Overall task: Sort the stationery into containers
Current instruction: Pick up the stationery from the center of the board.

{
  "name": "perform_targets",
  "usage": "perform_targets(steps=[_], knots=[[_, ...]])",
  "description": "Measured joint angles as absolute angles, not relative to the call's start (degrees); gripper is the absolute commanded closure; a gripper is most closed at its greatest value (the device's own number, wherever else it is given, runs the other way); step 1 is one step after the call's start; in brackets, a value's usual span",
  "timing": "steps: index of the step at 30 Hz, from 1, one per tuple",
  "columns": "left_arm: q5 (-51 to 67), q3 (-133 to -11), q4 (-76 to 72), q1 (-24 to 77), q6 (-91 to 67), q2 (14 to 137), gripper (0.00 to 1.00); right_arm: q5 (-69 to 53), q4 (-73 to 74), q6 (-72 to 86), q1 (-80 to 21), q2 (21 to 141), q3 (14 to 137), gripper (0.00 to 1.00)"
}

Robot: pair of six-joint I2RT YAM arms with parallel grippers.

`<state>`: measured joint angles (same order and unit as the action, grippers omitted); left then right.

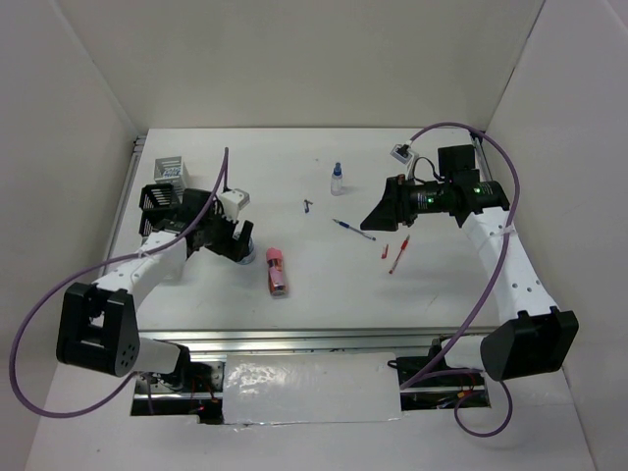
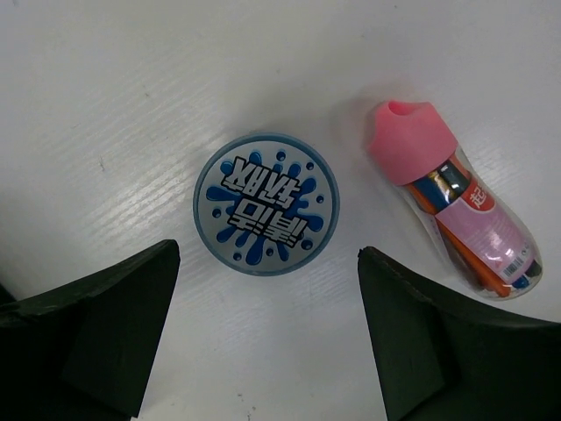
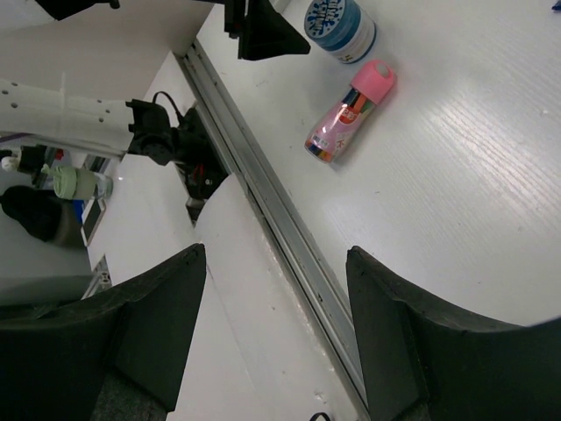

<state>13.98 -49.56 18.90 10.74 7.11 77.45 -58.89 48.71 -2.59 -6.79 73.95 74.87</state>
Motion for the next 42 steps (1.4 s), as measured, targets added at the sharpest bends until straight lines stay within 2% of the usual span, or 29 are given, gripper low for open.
perform_targets(steps=[11,20,29,33,36,37,40,42], knots=[[11.9,-51.8,17.2,12.3,7.1,82.1,0.06,-58.9,48.6,-2.6,-6.8,74.3,74.9,0.29],[11.8,-52.8,17.1,12.8,7.0,85.3,0.14,-58.9,48.6,-2.6,-6.9,75.4,74.9,0.29],[11.6,-53.1,16.8,12.9,6.9,85.3,0.46,-58.8,48.6,-2.6,-6.9,75.4,74.9,0.29],[11.6,-53.2,17.3,12.9,7.0,85.3,0.54,-58.8,48.6,-2.6,-6.9,75.4,74.9,0.3],[11.6,-54.0,18.5,12.9,7.1,85.3,0.64,-58.8,48.6,-2.6,-6.9,75.4,74.9,0.3],[11.6,-54.5,19.2,12.8,7.1,85.3,0.72,-58.8,48.6,-2.6,-6.9,75.4,74.9,0.3],[11.6,-57.2,21.9,12.6,7.1,85.3,0.84,-58.8,48.6,-2.6,-6.9,75.4,74.9,0.3],[11.7,-60.1,24.0,12.3,7.1,85.3,0.86,-58.8,48.6,-2.6,-6.9,75.5,74.9,0.3]])
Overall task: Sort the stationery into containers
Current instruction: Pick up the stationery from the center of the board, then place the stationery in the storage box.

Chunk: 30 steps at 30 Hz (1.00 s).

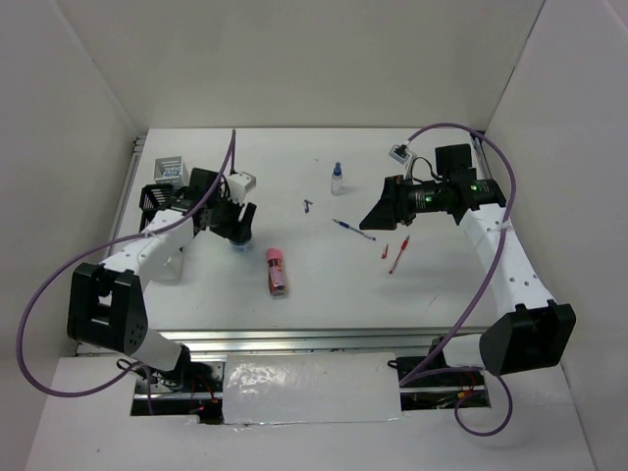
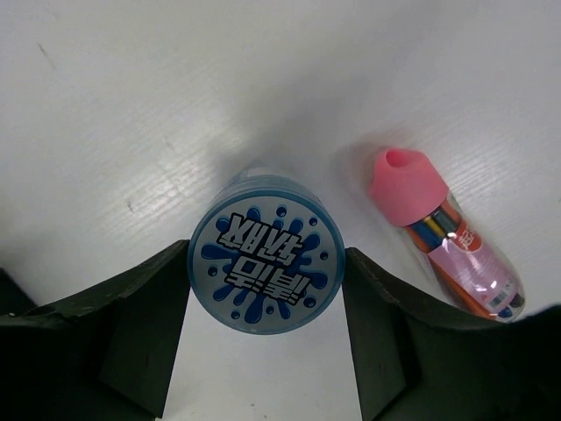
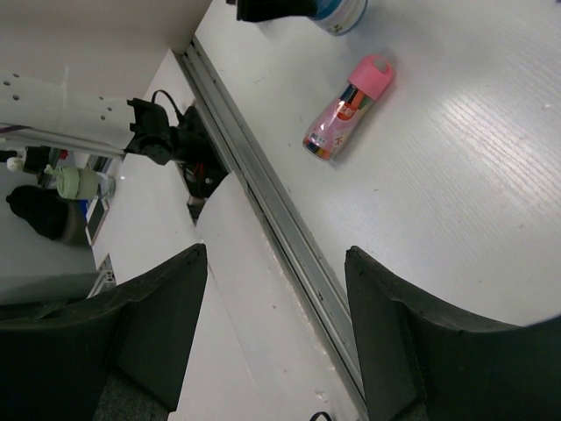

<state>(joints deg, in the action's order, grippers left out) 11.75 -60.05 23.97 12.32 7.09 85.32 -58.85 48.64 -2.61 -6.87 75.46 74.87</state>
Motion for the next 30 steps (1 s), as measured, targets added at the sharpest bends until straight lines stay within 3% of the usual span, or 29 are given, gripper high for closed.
perform_targets(steps=[6,14,19,30], knots=[[12.1,-69.7,28.5,9.0,6.9,85.3,0.88,-58.9,48.7,-2.6,-6.9,76.0,74.9,0.3],[12.0,-86.7,28.3,-3.1,5.6,88.1,0.91,-58.9,48.7,-2.6,-6.9,76.9,75.0,0.3],[12.4,-97.6,27.5,-10.0,5.0,97.4,0.92,-58.8,48.7,-2.6,-6.9,77.2,75.0,0.3],[16.0,-105.3,27.1,-17.8,1.5,112.9,0.93,-58.8,48.7,-2.6,-6.9,78.0,75.0,0.3]])
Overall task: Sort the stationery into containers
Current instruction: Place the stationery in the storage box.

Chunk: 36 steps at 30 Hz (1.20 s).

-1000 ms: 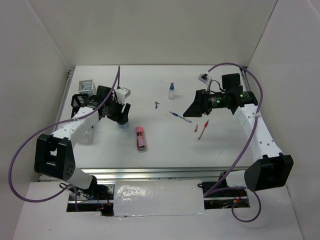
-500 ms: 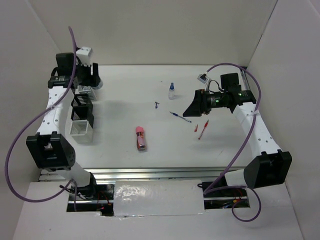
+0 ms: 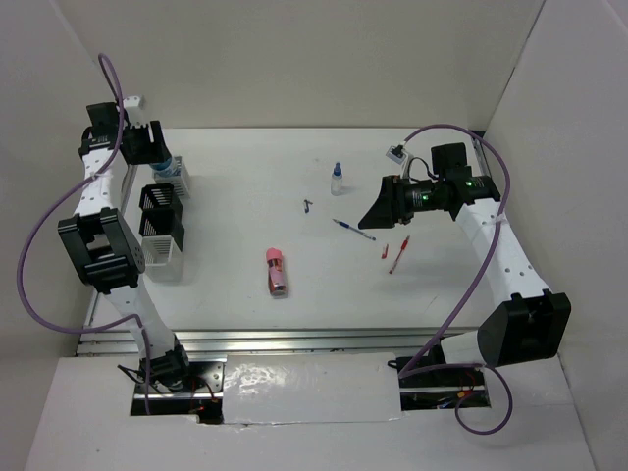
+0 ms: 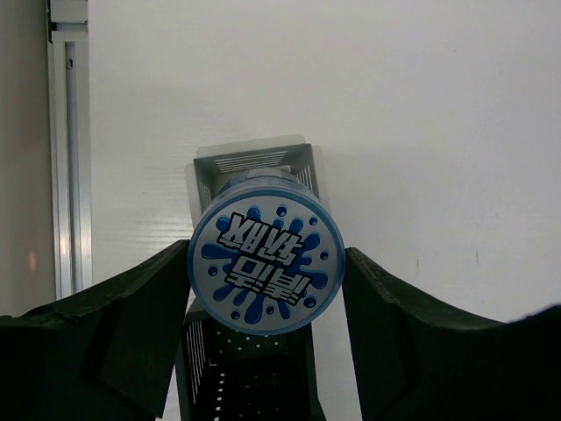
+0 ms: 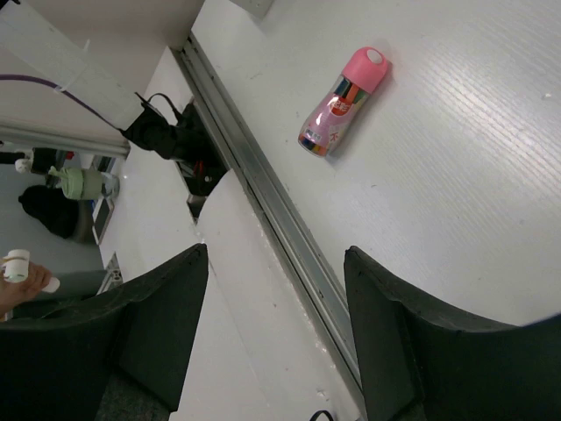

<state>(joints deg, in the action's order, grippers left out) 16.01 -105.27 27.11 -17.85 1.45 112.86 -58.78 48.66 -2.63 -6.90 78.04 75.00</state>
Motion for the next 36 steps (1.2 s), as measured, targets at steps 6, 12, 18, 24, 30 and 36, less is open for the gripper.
perform_targets(steps=[6,12,18,24,30,36], knots=[[16.1,-105.8,26.8,-17.4,1.3,113.4,0.93,-58.7,48.7,-2.6,-6.9,78.3,75.0,0.3],[15.7,-105.8,25.7,-17.0,1.7,114.5,0.93,-58.7,48.7,-2.7,-6.9,79.2,75.0,0.3],[14.0,-105.8,25.2,-17.1,3.2,116.0,0.93,-58.7,48.7,-2.7,-6.9,79.4,75.0,0.3],[13.6,-106.3,25.1,-17.1,4.3,117.7,0.86,-58.7,48.7,-2.6,-6.9,79.5,75.0,0.3],[13.2,-106.5,25.5,-16.9,4.9,118.4,0.39,-58.7,48.7,-2.6,-6.9,79.9,75.0,0.3],[11.9,-106.9,25.7,-16.1,6.0,118.4,0.01,-58.7,48.7,-2.6,-7.2,80.0,75.0,0.3]])
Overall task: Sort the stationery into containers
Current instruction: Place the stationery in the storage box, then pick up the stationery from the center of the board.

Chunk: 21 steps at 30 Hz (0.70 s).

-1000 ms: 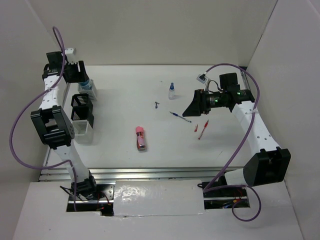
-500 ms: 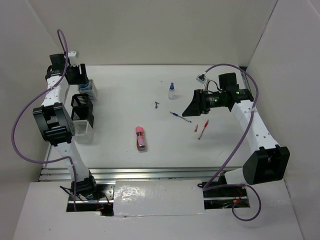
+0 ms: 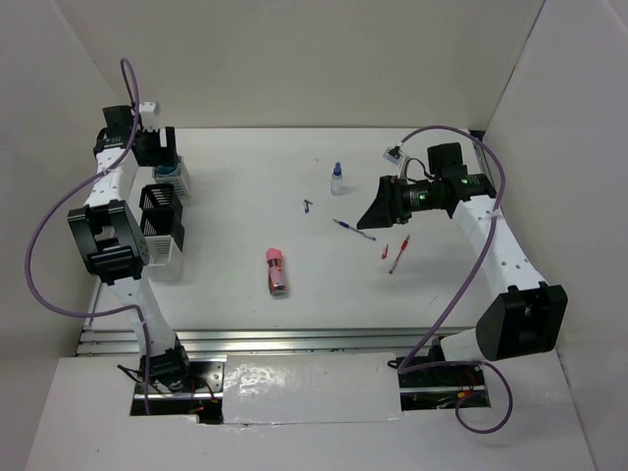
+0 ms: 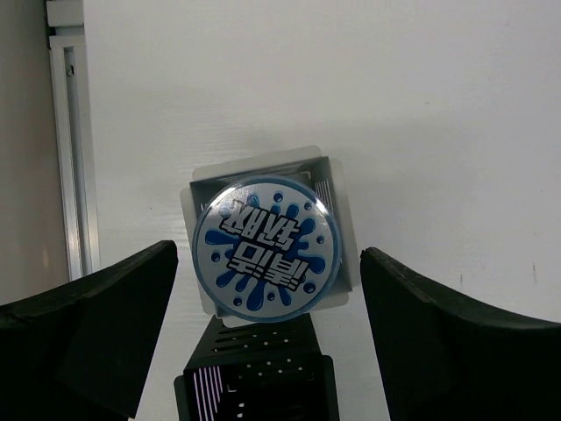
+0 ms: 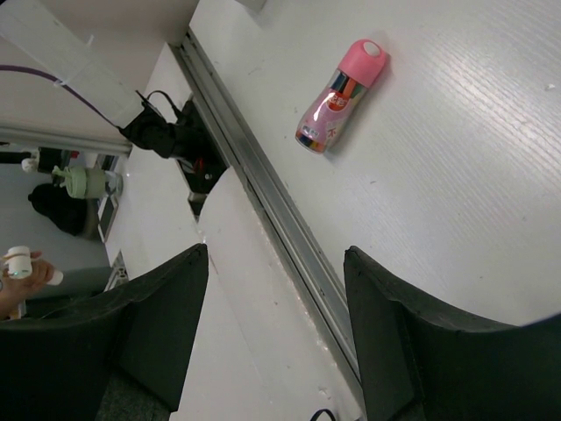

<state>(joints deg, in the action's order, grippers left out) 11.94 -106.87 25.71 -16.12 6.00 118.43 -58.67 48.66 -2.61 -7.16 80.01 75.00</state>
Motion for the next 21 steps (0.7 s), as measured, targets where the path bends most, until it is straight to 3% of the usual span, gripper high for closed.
perform_targets(steps=[9,13,16,18,21], knots=[[11.7,-107.5,26.2,-14.8,5.1,113.3,0.01,-57.3,48.4,-2.2,-7.4,79.3,74.9,0.3],[11.9,-101.3,26.7,-12.3,3.3,104.0,0.01,-55.2,47.6,-1.5,-7.5,77.3,73.8,0.3],[10.3,-91.6,26.7,-5.9,0.5,92.8,0.01,-52.7,46.0,-0.2,-7.5,75.3,71.8,0.3],[8.9,-85.0,27.0,1.2,-3.2,85.7,0.1,-51.1,45.5,0.7,-7.5,74.5,70.5,0.3],[6.5,-78.3,29.1,11.8,-10.0,79.7,0.11,-49.1,45.3,2.0,-7.2,74.0,69.8,0.3]])
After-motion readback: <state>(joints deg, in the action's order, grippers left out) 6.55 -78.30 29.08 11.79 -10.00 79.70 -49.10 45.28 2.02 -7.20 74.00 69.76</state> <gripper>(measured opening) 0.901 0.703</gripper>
